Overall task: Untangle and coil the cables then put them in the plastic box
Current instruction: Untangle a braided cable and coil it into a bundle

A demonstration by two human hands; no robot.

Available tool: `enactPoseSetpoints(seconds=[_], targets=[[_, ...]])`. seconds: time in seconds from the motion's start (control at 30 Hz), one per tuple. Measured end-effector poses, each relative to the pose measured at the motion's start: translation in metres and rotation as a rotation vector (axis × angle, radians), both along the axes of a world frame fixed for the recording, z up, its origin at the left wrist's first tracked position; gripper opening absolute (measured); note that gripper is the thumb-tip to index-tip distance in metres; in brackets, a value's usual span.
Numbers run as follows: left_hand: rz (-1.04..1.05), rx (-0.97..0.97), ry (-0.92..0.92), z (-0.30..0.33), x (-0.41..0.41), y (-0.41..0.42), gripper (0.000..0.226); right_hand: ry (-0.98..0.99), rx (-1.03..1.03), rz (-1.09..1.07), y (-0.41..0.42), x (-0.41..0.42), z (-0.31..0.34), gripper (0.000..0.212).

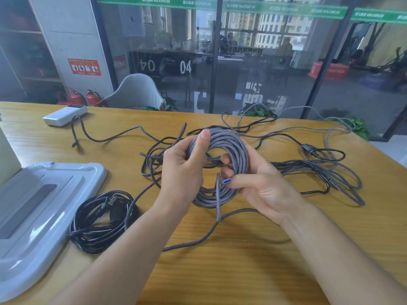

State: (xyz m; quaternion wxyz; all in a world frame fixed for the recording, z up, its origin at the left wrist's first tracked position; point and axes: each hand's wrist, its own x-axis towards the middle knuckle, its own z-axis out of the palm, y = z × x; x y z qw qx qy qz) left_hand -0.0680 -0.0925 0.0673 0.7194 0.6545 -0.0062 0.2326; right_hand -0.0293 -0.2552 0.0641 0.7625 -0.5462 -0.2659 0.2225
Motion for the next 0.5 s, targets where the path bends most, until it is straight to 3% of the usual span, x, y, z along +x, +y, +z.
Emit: enactPoseSetpoints(seconds=[0.1, 0.2, 0.37, 0.5], targets=[[-0.008, -0.009, 0.009, 0.0006, -0.0009, -0.0013, 0.042, -0.076, -0.022, -0.035, -0.0018, -0.0035, 0.0024, 0.103], [0.002, -0.057, 0.044, 0.0021, -0.0015, -0.0003, 0.045, -0.191, -0.007, -0.074, 0.0012, -0.0076, 0.001, 0.105], [-0.001, -0.05, 0.045, 0.0, -0.0006, 0.0023, 0.05, -0.388, -0.197, -0.125, 0.0013, -0.004, -0.0032, 0.048], [-0.012, -0.053, 0.066, -0.0024, -0.0003, 0.0027, 0.046, -0.437, -0.304, -0.186, -0.0007, -0.0043, -0.0025, 0.029]])
